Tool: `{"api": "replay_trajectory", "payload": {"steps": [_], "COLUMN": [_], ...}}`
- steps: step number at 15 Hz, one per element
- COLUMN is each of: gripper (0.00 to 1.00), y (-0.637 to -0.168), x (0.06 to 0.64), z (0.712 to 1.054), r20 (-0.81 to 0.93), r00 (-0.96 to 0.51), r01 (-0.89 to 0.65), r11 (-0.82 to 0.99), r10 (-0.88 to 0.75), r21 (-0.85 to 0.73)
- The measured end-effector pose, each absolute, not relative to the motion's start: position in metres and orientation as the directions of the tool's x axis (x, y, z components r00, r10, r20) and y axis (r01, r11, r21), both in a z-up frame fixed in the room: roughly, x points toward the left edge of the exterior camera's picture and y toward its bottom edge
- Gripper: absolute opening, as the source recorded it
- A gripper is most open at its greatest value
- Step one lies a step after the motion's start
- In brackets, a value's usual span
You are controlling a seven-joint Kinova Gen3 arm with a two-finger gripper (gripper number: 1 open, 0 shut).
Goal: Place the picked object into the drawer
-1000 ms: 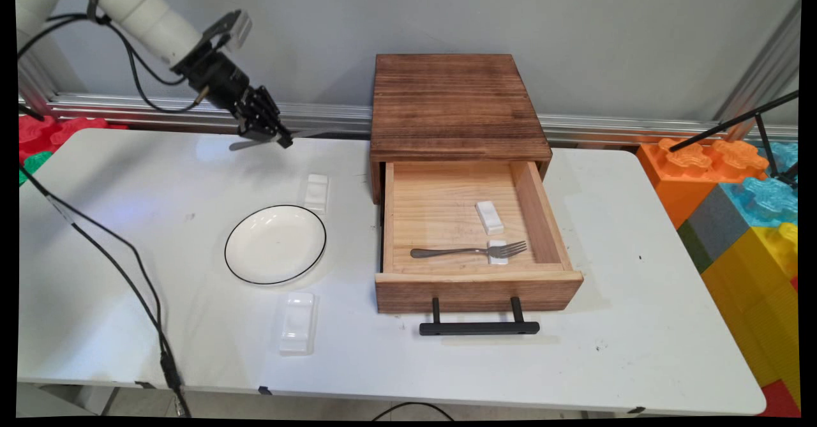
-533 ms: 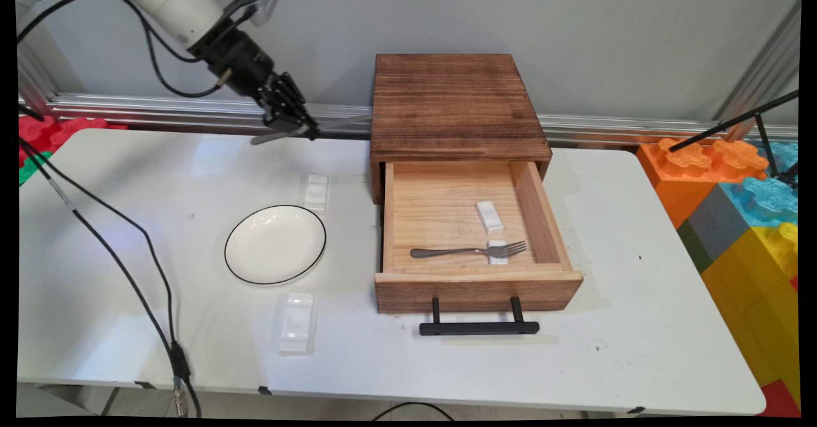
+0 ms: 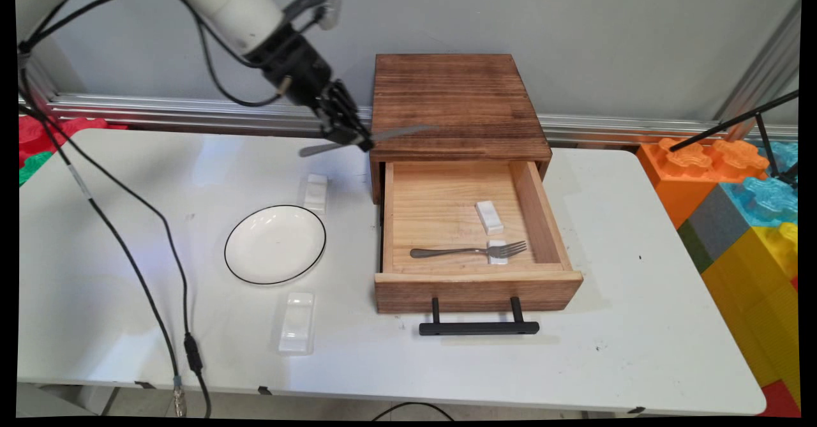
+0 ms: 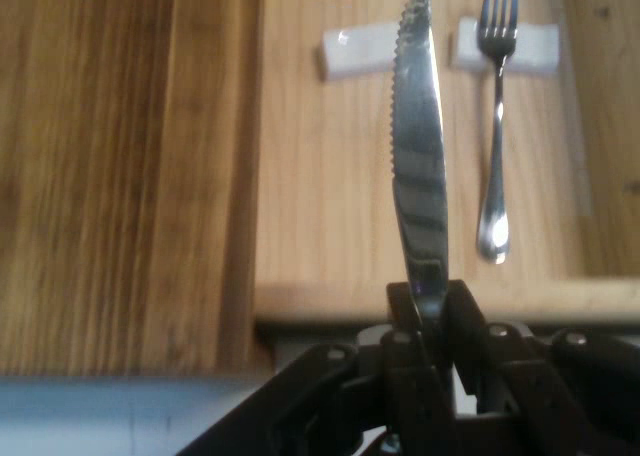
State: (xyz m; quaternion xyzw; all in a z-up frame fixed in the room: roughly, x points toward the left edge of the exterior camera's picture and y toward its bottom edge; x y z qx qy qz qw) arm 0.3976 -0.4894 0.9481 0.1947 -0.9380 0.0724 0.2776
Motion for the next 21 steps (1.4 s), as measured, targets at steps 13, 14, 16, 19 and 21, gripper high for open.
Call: {"api": "replay_trajectory", "payload": {"steps": [13, 14, 16, 19, 21], "gripper": [0.00, 0.00, 0.00, 0.00, 0.00], "y": [-0.535, -0.538, -0.546, -0.554, -0.559], "x": [0.273, 0.269, 0.262, 0.253, 0.249], "z": [0.899, 0.892, 0.878, 0.858, 0.844], "r20": [0.552, 0.551, 0.551, 0.549, 0.550], "r00": [-0.760, -0.760, -0.759, -0.757, -0.755], "r01": [-0.397, -0.396, -0.396, -0.398, -0.400], "r11": [0.918, 0.918, 0.918, 0.917, 0.915], "r10": [-0.344, -0.345, -0.347, -0.353, -0.358], "r21": [0.026, 0.028, 0.032, 0.041, 0.048]}}
